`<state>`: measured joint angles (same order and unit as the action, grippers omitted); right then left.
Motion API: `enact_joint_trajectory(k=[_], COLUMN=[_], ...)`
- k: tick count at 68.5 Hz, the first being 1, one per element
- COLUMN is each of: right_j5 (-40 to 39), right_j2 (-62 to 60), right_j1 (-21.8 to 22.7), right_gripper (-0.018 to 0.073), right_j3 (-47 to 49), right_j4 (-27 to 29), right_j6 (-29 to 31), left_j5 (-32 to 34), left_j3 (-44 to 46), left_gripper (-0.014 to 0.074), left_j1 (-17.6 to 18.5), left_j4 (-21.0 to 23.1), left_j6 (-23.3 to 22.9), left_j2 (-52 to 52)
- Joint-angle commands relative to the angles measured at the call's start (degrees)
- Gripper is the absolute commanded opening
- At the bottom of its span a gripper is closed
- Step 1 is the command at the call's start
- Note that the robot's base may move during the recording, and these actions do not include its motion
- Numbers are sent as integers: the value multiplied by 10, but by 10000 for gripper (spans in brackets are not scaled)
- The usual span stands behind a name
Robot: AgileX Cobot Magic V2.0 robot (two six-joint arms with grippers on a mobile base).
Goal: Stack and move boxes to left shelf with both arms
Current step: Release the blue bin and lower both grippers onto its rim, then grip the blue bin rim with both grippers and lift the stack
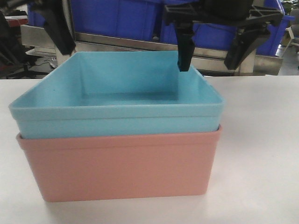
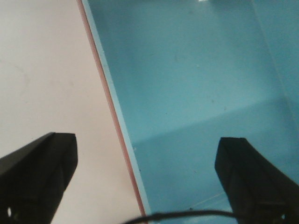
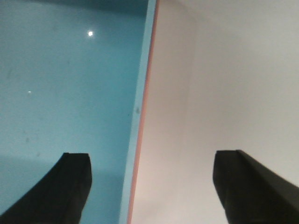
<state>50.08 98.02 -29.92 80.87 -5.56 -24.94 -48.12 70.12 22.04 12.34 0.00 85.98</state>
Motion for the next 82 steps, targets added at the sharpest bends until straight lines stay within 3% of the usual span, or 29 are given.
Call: enact_joint_trajectory(k=[1,39,50,62,69,73,82], right_j5=[-41,-73,-75,-72,-71,-71,-69], right_j2=[-10,108,110,110,110,110,108], right_j1=[3,3,3,3,2,2,2], right_gripper=[625,614,445,170,40,56,57], right_j3=[20,20,20,20,20,20,20], right_j4=[-5,-3,-3,-3,-3,-3,-3], right_j6=[8,16,16,16,16,16,16], left_j5=[34,82,82,82,80,81,78], left_j3=[22,22,22,22,22,22,22], left_gripper=[502,498,419,206,36,-29,-9], left_j1=[5,5,5,5,5,5,5], left_j4=[15,25,25,26,26,26,27], left_j6=[-4,-4,-4,-4,-4,-4,-4], left_j2=[13,133,145,152,152,152,152])
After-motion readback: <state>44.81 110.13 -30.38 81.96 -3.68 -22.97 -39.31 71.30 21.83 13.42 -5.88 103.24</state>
